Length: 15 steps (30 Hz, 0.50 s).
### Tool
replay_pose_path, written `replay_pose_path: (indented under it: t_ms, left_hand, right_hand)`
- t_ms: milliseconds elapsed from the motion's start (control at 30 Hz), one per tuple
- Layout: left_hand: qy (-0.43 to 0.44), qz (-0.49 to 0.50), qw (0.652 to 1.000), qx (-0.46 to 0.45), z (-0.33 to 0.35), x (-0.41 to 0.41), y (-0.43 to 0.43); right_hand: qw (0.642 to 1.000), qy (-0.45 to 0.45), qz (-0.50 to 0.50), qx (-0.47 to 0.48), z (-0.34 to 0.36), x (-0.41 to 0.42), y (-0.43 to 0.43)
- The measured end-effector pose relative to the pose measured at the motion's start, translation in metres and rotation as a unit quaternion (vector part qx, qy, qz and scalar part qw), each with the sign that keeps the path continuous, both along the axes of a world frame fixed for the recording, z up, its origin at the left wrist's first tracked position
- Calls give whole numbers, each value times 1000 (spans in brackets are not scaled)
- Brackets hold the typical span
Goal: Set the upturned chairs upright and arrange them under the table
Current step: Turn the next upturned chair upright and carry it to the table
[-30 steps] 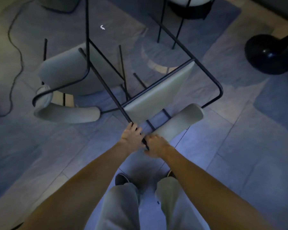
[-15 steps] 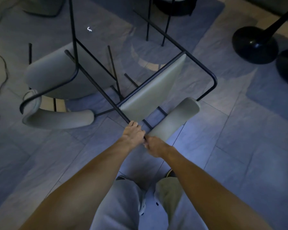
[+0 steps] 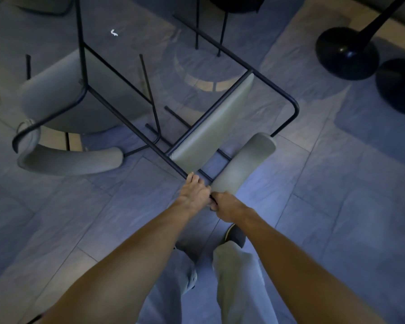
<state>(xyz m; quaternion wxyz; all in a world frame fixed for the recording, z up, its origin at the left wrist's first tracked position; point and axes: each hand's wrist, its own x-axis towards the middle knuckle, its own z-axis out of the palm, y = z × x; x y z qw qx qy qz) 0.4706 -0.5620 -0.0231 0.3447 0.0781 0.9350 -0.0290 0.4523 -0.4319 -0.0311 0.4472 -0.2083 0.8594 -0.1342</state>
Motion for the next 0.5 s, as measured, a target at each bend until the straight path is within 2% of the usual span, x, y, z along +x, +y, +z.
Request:
replay_pose_path:
  t_ms: [233, 500]
  left_hand:
    - [1, 3, 1000, -11, -1, 21, 17]
    - [-1, 16, 1000, -5, -6, 40, 27]
  right_hand:
    - [999, 18, -31, -37, -3, 25, 20]
    - [998, 35, -5, -53, -13, 41, 35]
